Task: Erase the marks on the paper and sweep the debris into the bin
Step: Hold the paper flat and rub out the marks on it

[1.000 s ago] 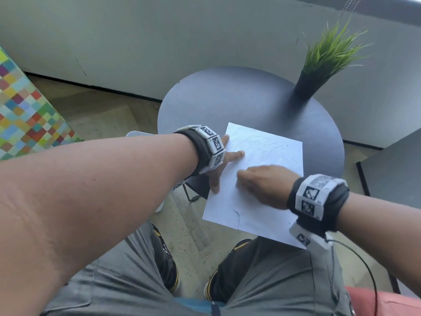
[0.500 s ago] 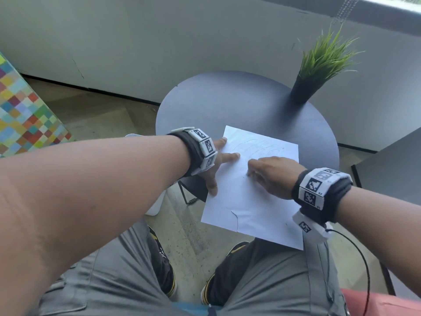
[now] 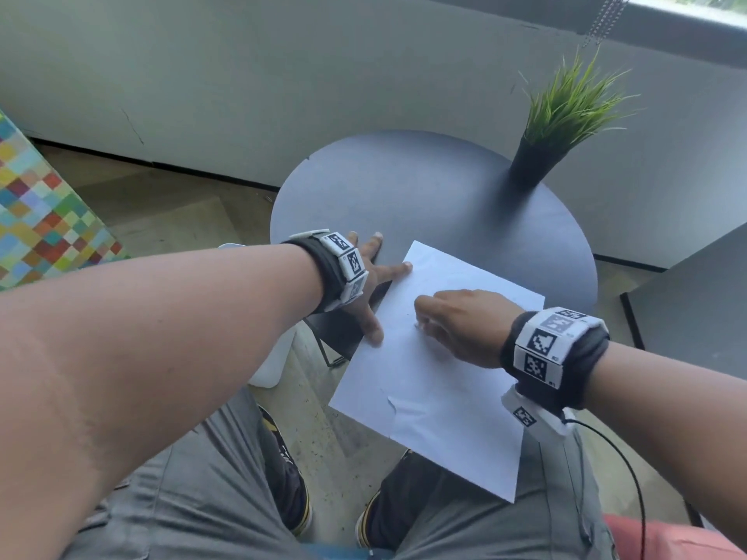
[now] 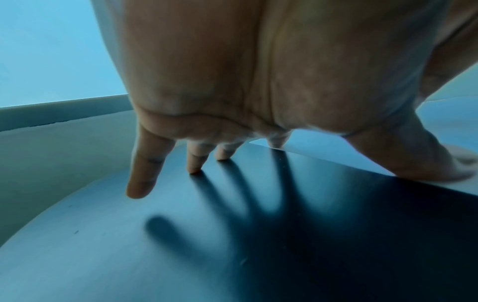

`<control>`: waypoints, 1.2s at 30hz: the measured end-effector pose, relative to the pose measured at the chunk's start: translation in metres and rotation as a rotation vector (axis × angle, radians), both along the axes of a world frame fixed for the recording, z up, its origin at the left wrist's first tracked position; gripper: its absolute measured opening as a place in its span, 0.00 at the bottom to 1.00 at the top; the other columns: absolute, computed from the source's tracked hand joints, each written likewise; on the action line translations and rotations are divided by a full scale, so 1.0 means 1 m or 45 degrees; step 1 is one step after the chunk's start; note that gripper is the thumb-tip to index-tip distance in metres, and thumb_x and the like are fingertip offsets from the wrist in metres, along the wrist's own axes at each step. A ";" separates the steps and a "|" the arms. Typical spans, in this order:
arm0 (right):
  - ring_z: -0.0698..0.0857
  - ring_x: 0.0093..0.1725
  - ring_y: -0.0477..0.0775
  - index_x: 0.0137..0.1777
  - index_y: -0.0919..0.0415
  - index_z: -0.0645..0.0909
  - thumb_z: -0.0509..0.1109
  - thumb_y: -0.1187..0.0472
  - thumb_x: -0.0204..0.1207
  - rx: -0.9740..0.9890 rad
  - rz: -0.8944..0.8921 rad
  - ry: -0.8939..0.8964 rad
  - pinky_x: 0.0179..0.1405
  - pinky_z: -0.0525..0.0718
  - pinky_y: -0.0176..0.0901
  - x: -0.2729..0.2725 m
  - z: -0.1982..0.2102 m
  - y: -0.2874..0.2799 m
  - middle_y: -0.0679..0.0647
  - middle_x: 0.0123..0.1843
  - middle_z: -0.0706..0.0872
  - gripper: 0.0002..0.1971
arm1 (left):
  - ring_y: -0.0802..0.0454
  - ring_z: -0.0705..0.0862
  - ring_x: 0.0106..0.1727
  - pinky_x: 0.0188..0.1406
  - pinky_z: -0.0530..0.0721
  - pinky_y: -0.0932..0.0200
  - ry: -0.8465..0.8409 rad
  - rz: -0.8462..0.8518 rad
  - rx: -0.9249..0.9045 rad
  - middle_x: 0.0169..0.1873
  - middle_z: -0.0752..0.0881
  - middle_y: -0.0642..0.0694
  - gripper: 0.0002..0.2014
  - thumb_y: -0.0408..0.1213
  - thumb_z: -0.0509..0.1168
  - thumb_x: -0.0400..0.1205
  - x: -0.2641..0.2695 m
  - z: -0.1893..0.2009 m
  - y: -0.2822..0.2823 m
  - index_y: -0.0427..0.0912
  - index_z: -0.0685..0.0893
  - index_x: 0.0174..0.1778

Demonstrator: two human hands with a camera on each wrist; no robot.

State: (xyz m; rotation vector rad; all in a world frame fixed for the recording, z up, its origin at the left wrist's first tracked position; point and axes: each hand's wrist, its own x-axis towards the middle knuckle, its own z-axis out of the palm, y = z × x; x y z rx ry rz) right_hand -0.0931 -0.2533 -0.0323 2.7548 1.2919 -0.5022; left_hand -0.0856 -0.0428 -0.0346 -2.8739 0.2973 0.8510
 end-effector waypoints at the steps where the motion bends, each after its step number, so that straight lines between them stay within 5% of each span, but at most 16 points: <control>1: 0.82 0.50 0.62 0.53 0.50 0.71 0.55 0.50 0.83 0.028 -0.019 -0.003 0.45 0.83 0.55 0.005 -0.001 0.006 0.51 0.50 0.83 0.07 | 0.24 0.43 0.82 0.75 0.57 0.23 0.005 -0.005 0.009 0.84 0.34 0.43 0.66 0.81 0.70 0.49 0.000 0.002 -0.001 0.77 0.34 0.76; 9: 0.82 0.51 0.64 0.58 0.49 0.72 0.55 0.54 0.83 -0.046 -0.205 -0.095 0.45 0.83 0.51 0.042 0.000 0.031 0.55 0.54 0.84 0.08 | 0.22 0.48 0.81 0.72 0.60 0.23 0.004 -0.052 0.069 0.84 0.34 0.39 0.68 0.80 0.71 0.46 0.004 0.006 -0.004 0.78 0.29 0.72; 12: 0.83 0.53 0.63 0.65 0.49 0.72 0.59 0.60 0.82 0.020 -0.038 0.039 0.48 0.81 0.51 0.025 -0.001 0.045 0.51 0.53 0.82 0.13 | 0.23 0.46 0.82 0.72 0.59 0.22 0.026 -0.050 0.086 0.83 0.32 0.39 0.69 0.80 0.72 0.47 0.004 0.006 -0.005 0.77 0.29 0.74; 15: 0.84 0.54 0.63 0.63 0.51 0.76 0.60 0.56 0.83 0.008 0.136 0.095 0.51 0.83 0.56 0.013 -0.002 0.048 0.55 0.56 0.85 0.11 | 0.22 0.44 0.82 0.73 0.57 0.23 0.023 -0.055 0.084 0.83 0.31 0.38 0.70 0.80 0.72 0.47 0.004 0.006 -0.005 0.76 0.30 0.75; 17: 0.83 0.54 0.61 0.63 0.43 0.74 0.59 0.54 0.82 -0.015 -0.044 0.005 0.50 0.84 0.54 0.038 -0.002 0.041 0.52 0.56 0.85 0.12 | 0.23 0.45 0.82 0.73 0.58 0.23 0.026 -0.047 0.052 0.83 0.31 0.39 0.68 0.79 0.73 0.48 0.004 0.006 -0.004 0.79 0.28 0.71; 19: 0.83 0.52 0.62 0.59 0.45 0.76 0.58 0.53 0.81 -0.014 -0.171 -0.092 0.49 0.85 0.54 0.054 -0.002 0.034 0.53 0.54 0.86 0.10 | 0.22 0.46 0.82 0.71 0.60 0.22 0.025 -0.042 0.032 0.83 0.30 0.39 0.67 0.79 0.72 0.46 0.004 0.006 -0.003 0.82 0.26 0.66; 24: 0.84 0.54 0.62 0.62 0.48 0.75 0.62 0.56 0.82 0.057 0.154 0.076 0.49 0.84 0.54 0.012 -0.005 0.051 0.52 0.56 0.84 0.10 | 0.24 0.45 0.82 0.71 0.59 0.19 0.018 -0.091 0.104 0.83 0.29 0.41 0.70 0.84 0.67 0.42 0.006 0.004 -0.003 0.78 0.27 0.72; 29: 0.83 0.48 0.63 0.54 0.46 0.75 0.59 0.54 0.80 -0.037 -0.203 -0.139 0.46 0.85 0.53 0.059 -0.004 0.026 0.55 0.52 0.86 0.06 | 0.22 0.49 0.81 0.70 0.63 0.20 0.047 -0.054 0.046 0.82 0.30 0.39 0.71 0.82 0.69 0.41 0.008 0.001 -0.001 0.79 0.28 0.72; 31: 0.83 0.49 0.63 0.56 0.48 0.75 0.59 0.57 0.81 -0.041 -0.126 -0.117 0.45 0.83 0.50 0.048 -0.005 0.028 0.55 0.52 0.86 0.08 | 0.21 0.49 0.81 0.70 0.62 0.19 0.069 -0.047 0.043 0.82 0.29 0.39 0.71 0.81 0.70 0.41 0.009 0.000 -0.001 0.79 0.28 0.73; 33: 0.83 0.52 0.61 0.56 0.51 0.76 0.60 0.58 0.81 -0.027 0.085 0.025 0.48 0.82 0.52 0.022 -0.007 0.037 0.52 0.50 0.85 0.07 | 0.22 0.49 0.81 0.70 0.64 0.21 0.057 -0.103 0.062 0.83 0.30 0.42 0.72 0.80 0.71 0.44 0.008 0.001 -0.002 0.73 0.30 0.77; 36: 0.84 0.51 0.61 0.53 0.48 0.78 0.62 0.54 0.81 -0.004 0.053 0.077 0.49 0.83 0.53 0.022 -0.006 0.031 0.52 0.51 0.86 0.05 | 0.33 0.52 0.83 0.68 0.69 0.27 -0.044 -0.343 0.102 0.84 0.33 0.49 0.72 0.80 0.70 0.50 0.009 0.002 -0.006 0.57 0.38 0.84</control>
